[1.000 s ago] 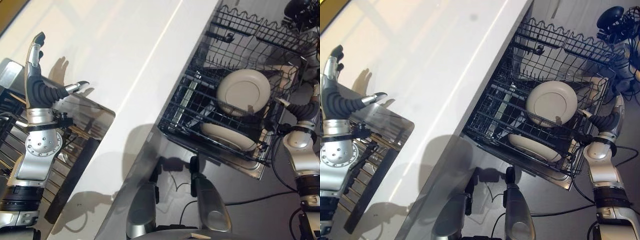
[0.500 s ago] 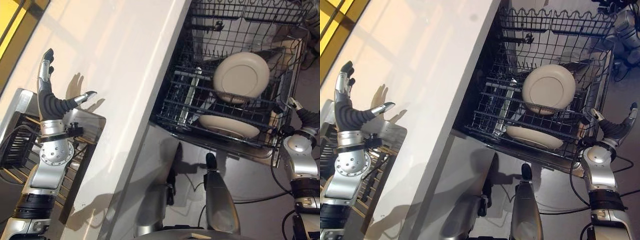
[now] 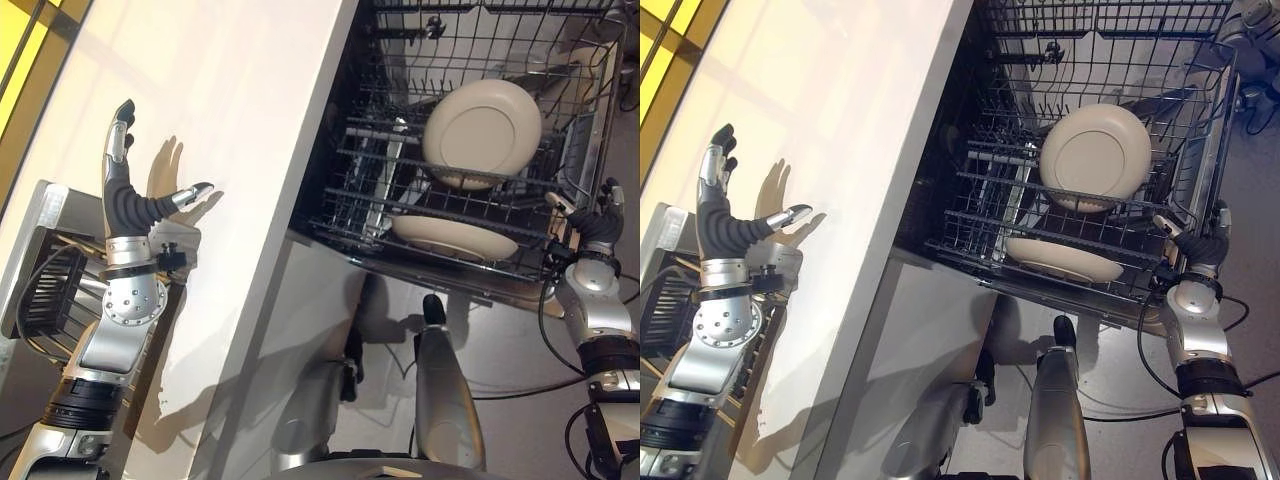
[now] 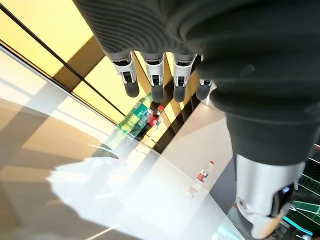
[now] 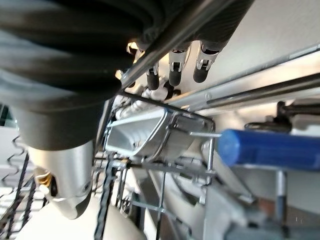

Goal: Pick up plates and place into dishwasher.

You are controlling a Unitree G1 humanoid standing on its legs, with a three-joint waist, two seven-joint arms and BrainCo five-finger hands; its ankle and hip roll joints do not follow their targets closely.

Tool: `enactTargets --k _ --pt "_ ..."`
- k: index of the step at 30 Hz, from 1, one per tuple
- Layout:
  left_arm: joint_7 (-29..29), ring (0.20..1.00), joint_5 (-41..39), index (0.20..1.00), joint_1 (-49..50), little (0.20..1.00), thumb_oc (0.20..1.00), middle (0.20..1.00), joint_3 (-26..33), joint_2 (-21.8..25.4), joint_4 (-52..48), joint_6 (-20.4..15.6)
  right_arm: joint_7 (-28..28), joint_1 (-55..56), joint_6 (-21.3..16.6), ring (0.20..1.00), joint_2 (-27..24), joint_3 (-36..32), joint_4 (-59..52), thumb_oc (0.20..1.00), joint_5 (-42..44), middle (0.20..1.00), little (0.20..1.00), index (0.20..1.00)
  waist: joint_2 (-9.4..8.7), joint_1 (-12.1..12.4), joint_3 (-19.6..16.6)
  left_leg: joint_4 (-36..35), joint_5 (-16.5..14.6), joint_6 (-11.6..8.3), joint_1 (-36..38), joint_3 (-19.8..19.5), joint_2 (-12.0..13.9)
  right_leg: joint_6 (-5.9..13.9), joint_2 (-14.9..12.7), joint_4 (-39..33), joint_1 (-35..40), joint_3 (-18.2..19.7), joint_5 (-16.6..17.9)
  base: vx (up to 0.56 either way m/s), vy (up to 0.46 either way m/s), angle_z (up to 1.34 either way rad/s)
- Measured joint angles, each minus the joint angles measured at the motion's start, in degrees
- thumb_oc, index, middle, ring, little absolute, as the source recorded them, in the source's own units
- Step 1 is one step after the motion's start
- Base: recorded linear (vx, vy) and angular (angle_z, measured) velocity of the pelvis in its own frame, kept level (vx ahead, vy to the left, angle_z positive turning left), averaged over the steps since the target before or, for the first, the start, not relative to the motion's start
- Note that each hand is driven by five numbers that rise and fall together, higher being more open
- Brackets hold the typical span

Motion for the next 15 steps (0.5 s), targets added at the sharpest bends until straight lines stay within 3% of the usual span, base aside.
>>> enactTargets --k 15 --pt "2.1 1.000 0.0 1.000 -2.2 1.000 1.000 1.000 -1.2 -1.5 0.0 1.4 1.7 -1.4 -0.4 1.000 -1.2 3.4 0.1 1.000 -0.1 1.000 1.000 1.000 -0.36 0.2 0.3 2.5 0.0 0.18 -3.6 -2.0 -1.5 0.06 -2.8 1.9 -1.9 -2.9 0.0 0.01 0.096 0.07"
